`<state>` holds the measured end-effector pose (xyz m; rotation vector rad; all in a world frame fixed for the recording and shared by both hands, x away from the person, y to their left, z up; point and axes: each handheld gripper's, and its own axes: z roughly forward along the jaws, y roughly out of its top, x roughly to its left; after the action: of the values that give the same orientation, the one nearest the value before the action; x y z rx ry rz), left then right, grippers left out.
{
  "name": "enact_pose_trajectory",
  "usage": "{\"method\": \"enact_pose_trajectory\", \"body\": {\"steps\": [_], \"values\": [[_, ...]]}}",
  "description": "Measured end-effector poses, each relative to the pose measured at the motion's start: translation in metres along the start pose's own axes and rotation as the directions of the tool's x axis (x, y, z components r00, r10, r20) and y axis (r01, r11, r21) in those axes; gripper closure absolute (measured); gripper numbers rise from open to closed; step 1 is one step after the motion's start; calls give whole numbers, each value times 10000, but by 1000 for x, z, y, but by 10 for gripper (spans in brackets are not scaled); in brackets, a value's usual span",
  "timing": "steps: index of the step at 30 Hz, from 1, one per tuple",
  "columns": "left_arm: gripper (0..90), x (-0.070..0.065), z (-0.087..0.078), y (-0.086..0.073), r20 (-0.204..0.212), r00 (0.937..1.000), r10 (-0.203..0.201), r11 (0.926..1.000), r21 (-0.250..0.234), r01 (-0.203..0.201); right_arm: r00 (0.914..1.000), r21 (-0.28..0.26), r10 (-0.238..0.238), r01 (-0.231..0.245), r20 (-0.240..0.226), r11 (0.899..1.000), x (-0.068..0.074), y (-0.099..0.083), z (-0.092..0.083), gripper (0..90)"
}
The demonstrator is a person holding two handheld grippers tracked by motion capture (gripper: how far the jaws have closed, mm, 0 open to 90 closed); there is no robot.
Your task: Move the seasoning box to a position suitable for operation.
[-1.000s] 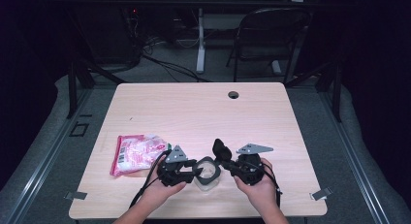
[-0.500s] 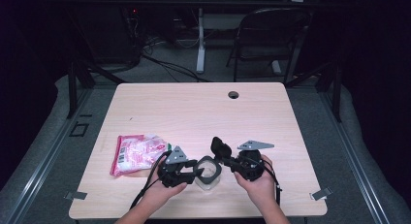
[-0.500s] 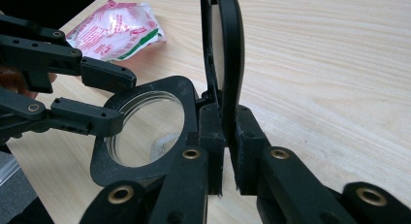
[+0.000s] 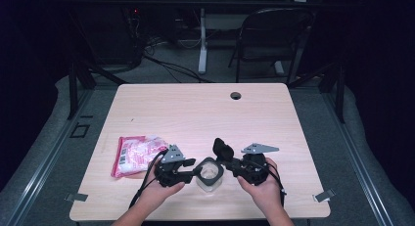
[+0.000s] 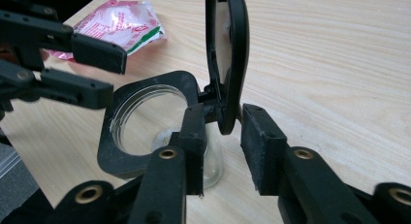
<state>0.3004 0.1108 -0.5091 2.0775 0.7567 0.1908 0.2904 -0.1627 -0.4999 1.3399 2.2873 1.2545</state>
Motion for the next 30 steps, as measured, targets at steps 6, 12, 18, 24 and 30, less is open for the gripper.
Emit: {"method": "enact_pose_trajectory", "body": {"steps": [6,12,18,24,30], "values": [[557,12,-22,8,-199,9998,-25,9996,-264,20,9999,50,148,-148,11,9999,-2,-2,-7,623],[554,32,-39,8,-314,9953,-915,9944,-556,897,9997,-233,233,-233,5,9995,-8,0,-16,598],[496,49,-59,-13,-1258,9890,-778,9954,-663,698,9998,-299,159,-163,-121,9994,-7,-1,-16,580],[504,67,-71,-47,-1651,9823,-884,9960,-267,852,10000,-281,-32,33,42,9996,-5,-1,-14,568],[478,77,-73,-59,-1963,9751,-1031,9946,-90,1033,10000,-257,75,-73,67,9996,-8,-3,-9,559]]}}
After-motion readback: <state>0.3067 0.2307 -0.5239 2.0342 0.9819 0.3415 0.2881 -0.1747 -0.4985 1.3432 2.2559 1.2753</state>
